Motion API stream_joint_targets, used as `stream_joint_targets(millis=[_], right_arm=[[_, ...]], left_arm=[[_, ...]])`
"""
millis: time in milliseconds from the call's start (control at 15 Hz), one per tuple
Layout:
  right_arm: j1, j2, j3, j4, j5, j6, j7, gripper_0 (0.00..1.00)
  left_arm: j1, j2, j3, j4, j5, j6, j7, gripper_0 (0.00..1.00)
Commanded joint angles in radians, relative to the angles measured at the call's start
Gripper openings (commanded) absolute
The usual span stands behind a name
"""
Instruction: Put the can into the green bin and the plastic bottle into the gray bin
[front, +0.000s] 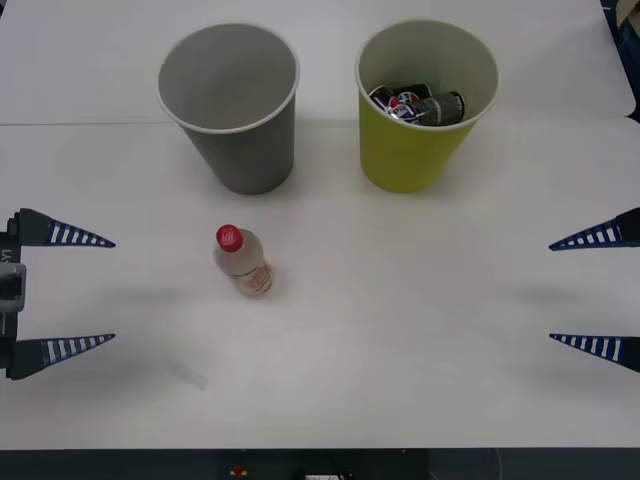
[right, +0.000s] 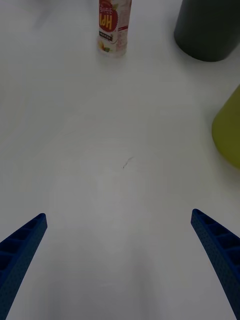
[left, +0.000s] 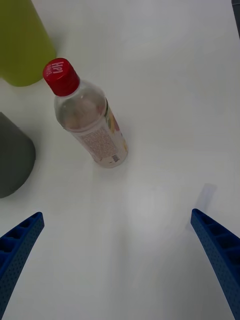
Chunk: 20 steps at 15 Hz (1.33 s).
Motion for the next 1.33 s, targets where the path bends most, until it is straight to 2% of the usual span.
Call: stream_joint_targets(millis=[67,467,1000,1333], right_arm=[[0.000,0.000,0.000,0.000,0.000,0.000,0.000,1.00],[0.000,0.000,0.000,0.000,0.000,0.000,0.000,1.00],[0.000,0.000,0.000,0.000,0.000,0.000,0.000,1.00],[0.000,0.000,0.000,0.000,0.000,0.000,0.000,1.00]], left_arm=[[-0.011,-0.027,-0.006,0.017,0.000,-0.001,0.002,1.00],[-0.105,-0.079,-0.138,0.183,0.090,-0.001,-0.040,1.00],[-0.251,-0.186,-0.242,0.429,0.147,-0.002,-0.264,1.00],[-0.332,-0.239,-0.319,0.557,0.193,-0.001,-0.298,1.00]])
